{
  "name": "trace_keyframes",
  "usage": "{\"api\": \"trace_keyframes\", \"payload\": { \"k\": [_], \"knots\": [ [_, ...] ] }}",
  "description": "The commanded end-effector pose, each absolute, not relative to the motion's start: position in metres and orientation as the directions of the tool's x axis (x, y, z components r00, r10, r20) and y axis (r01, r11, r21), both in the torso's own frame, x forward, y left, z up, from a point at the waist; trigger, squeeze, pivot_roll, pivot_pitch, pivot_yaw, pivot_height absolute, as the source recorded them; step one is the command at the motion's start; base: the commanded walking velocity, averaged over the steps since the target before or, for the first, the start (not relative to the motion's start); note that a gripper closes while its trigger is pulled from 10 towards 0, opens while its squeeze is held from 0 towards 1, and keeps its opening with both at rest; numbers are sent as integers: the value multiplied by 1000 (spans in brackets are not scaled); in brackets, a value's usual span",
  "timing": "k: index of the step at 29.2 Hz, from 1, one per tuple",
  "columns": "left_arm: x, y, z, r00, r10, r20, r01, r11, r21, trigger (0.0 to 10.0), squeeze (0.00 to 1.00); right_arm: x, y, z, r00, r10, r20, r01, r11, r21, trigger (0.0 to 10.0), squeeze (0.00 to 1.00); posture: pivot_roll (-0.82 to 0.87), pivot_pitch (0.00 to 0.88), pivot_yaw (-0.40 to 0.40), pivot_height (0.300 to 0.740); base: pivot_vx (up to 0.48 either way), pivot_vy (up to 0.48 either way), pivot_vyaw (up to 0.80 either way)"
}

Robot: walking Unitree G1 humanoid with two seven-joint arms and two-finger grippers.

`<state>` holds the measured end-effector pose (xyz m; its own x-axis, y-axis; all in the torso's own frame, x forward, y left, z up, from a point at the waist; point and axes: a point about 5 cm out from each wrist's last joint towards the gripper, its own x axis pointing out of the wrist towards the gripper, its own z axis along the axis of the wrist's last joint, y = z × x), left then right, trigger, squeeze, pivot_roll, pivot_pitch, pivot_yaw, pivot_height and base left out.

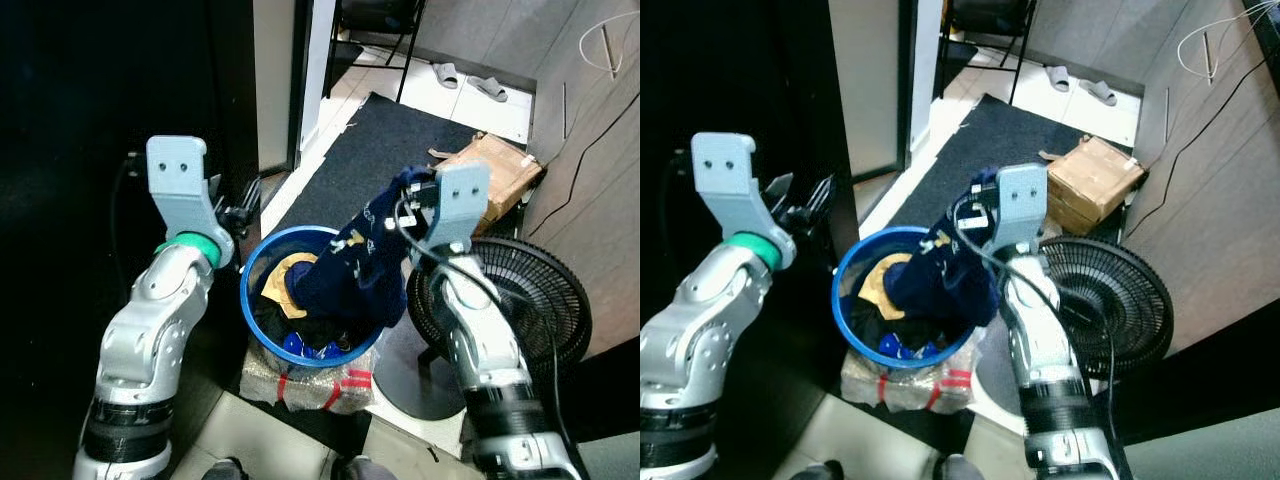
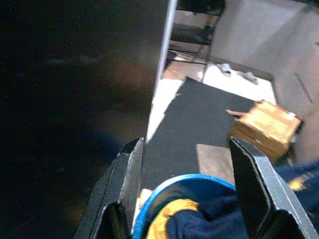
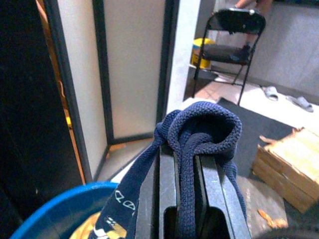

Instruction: Clothes washing

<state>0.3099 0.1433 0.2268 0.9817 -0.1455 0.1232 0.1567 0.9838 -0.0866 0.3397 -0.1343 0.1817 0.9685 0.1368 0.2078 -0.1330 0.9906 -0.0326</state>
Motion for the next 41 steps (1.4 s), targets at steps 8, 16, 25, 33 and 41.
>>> {"api": "trace_keyframes", "payload": {
  "k": [8,16,25,33,41],
  "knots": [
    [315,139,239,967,-173,185,183,982,-40,10000,0,338,-130,188,957,96,273,-105,994,21,10000,0,56,0,23,740,0,0,-500],
    [317,138,247,959,-191,210,202,979,-32,10000,0,338,-124,190,953,104,284,-116,993,27,10000,0,65,0,36,740,0,0,-800],
    [317,137,252,951,-206,232,217,976,-22,10000,0,342,-121,194,948,102,301,-118,992,36,10000,0,71,0,42,740,0,0,-800],
    [317,137,253,950,-207,235,217,976,-18,10000,0,341,-119,194,947,105,304,-123,992,41,10000,0,72,0,44,740,0,0,-400],
    [319,136,259,944,-212,253,223,975,-14,10000,0,344,-119,201,940,98,326,-121,991,52,10000,0,71,0,45,740,0,0,-500]
  ]
}}
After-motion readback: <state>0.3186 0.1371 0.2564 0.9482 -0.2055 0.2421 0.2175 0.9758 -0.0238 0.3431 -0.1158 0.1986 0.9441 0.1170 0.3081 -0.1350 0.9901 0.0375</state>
